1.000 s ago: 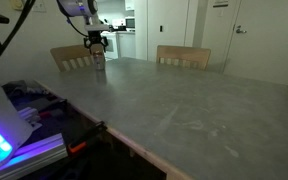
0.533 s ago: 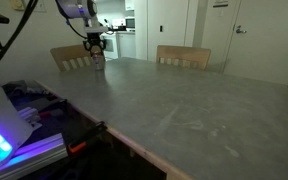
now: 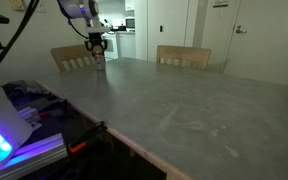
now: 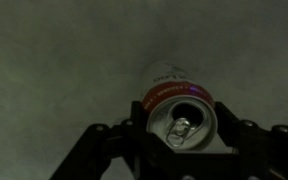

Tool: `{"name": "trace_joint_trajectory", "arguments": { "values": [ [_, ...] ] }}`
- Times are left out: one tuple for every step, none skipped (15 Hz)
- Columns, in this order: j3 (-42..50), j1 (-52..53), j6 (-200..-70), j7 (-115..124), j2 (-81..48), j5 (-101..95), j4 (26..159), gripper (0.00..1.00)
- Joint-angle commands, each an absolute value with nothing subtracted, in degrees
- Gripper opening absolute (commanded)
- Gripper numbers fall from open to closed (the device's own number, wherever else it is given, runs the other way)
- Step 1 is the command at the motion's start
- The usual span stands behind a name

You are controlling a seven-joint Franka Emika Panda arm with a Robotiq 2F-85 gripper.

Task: Move the can to the right

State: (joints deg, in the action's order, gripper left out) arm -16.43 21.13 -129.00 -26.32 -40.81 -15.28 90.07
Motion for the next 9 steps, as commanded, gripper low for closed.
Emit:
{"name": "trace_joint_trajectory", "arguments": {
  "values": [
    [-16.37,18.22,-127.43,-29.05,-39.10,-14.48,90.50,0.46],
    [-16.12,17.48,-127.31,-29.33,-38.87,-14.48,90.47,0.46],
    [-15.90,16.43,-127.12,-29.92,-38.49,-14.36,90.49,0.46],
    [-15.52,15.60,-126.93,-30.32,-38.16,-14.46,90.49,0.46],
    [-15.18,14.55,-126.61,-30.98,-37.76,-14.47,90.41,0.46],
    [-14.89,13.58,-126.19,-31.63,-37.41,-14.38,90.26,0.46],
    [-14.37,12.63,-125.77,-32.20,-37.24,-14.53,89.93,0.46],
    [-13.86,11.44,-125.37,-33.01,-37.05,-14.54,89.54,0.46],
    [-13.23,10.25,-124.92,-33.81,-36.96,-14.48,89.02,0.46]
  ]
}}
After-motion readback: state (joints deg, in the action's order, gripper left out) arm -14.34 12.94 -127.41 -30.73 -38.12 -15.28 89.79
